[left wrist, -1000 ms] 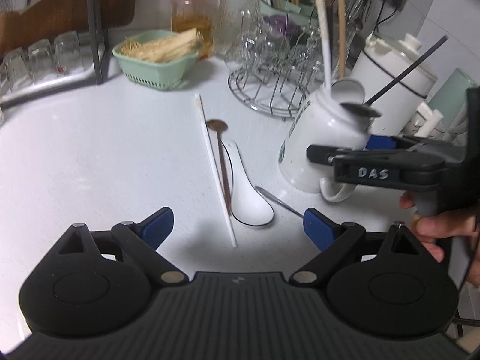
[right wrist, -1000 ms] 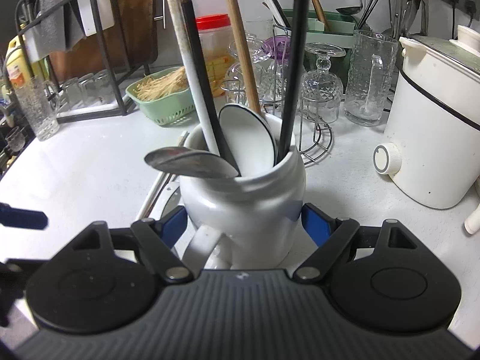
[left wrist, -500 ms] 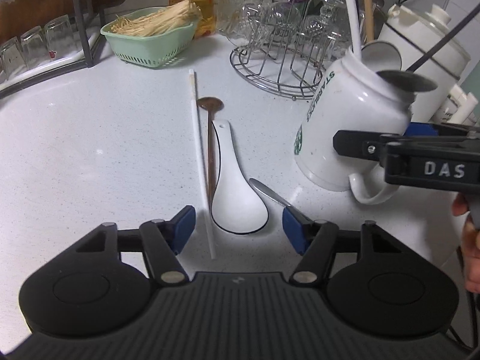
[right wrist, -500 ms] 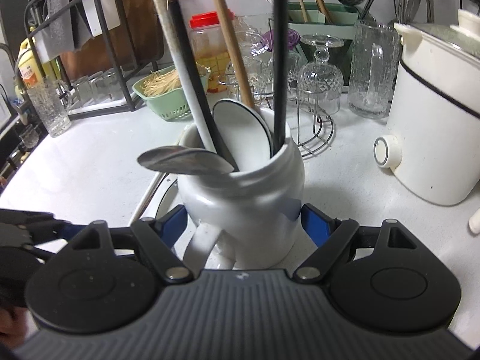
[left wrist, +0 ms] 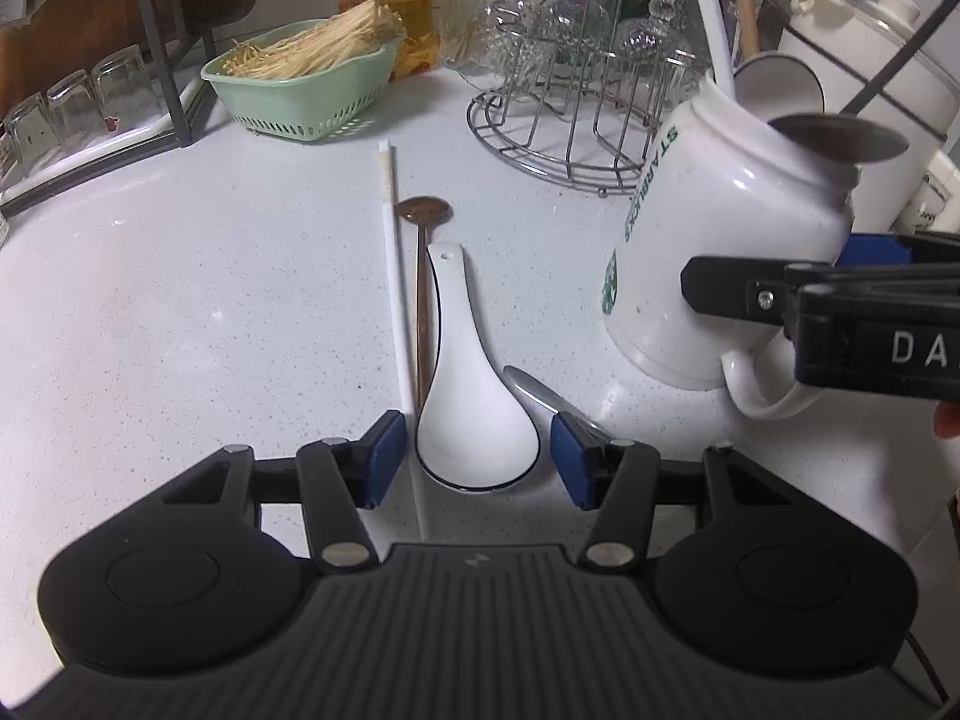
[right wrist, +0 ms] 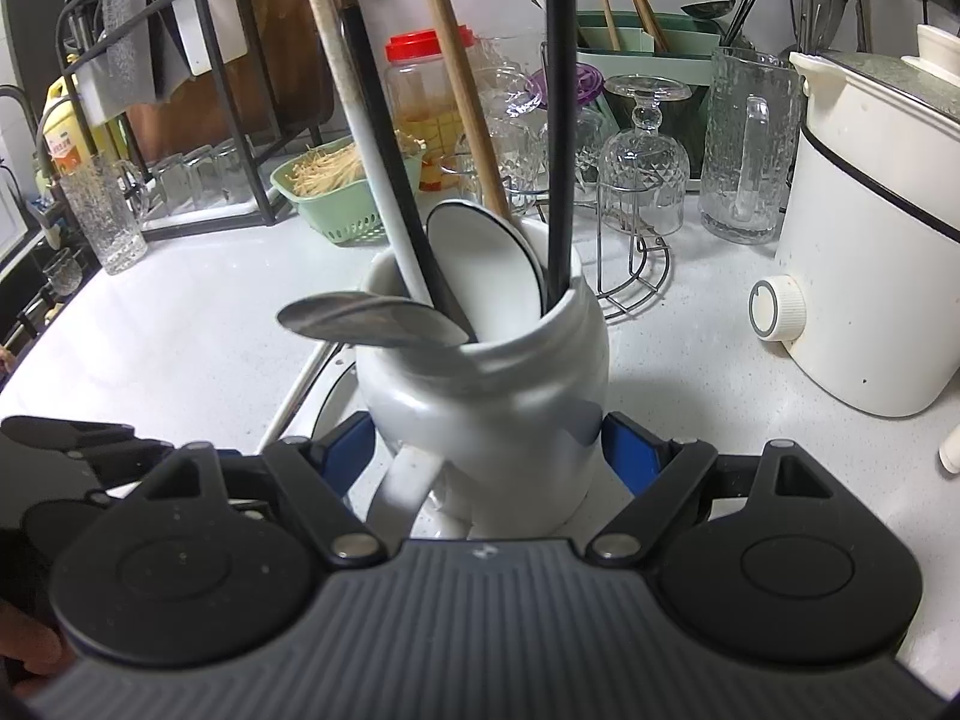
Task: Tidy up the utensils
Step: 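Move the left gripper to the white ceramic spoon and close on it, then lift the white ceramic spoon toward the jar with the left gripper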
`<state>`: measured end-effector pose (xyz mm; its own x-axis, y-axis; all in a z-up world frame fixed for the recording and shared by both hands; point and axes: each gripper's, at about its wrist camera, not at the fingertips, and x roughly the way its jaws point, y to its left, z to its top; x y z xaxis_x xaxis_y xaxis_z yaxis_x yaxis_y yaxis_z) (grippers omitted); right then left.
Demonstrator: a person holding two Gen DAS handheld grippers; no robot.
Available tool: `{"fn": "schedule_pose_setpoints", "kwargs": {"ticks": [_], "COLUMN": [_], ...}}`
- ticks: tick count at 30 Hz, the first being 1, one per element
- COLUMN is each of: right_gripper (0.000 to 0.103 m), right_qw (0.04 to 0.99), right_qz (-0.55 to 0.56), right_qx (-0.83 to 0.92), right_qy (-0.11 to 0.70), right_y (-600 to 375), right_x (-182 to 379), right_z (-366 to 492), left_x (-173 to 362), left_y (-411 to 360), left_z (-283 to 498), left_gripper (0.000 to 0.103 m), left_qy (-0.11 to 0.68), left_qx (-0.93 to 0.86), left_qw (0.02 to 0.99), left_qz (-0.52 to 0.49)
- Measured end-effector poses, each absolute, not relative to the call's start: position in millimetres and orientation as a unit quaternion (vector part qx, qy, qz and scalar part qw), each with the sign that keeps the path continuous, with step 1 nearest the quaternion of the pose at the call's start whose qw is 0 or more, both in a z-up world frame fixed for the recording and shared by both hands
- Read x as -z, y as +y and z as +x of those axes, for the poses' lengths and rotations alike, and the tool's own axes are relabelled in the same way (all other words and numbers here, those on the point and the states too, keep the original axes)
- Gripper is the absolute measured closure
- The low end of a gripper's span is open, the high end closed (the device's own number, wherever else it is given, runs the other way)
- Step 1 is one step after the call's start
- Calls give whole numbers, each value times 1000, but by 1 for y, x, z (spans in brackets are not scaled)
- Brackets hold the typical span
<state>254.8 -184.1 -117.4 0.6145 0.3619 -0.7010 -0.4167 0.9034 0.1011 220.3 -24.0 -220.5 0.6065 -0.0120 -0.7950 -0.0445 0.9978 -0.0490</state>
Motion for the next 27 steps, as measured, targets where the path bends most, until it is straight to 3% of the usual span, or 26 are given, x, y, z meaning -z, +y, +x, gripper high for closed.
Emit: {"fn": "schedule_pose_setpoints", "kwargs": {"ticks": [3, 5, 9, 25, 27], "right_gripper": [17, 16, 5, 6, 12], "right_qw": [899, 899, 907, 908, 909], "right_qz": [-44, -47, -38, -39, -39], "right_qx": [-213, -213, -206, -204, -200], "right_qy": [381, 380, 365, 363, 363], "right_y": [-183, -182, -183, -171, -171], "right_x": [117, 117, 112, 115, 115], "right_z": [255, 256, 256, 265, 266], "left_x": [221, 220, 219, 175, 171], "left_y": [-25, -25, -24, -10, -8], "left_z": [221, 221, 221, 222, 223], "left_gripper": [47, 54, 54, 54, 54], "left_qy": [442, 441, 443, 414, 412], "left_qx": [-13, -18, -15, 17, 23], "left_qw": [897, 897, 896, 910, 911], "left_qz": [-23, -19, -21, -2, 3]}}
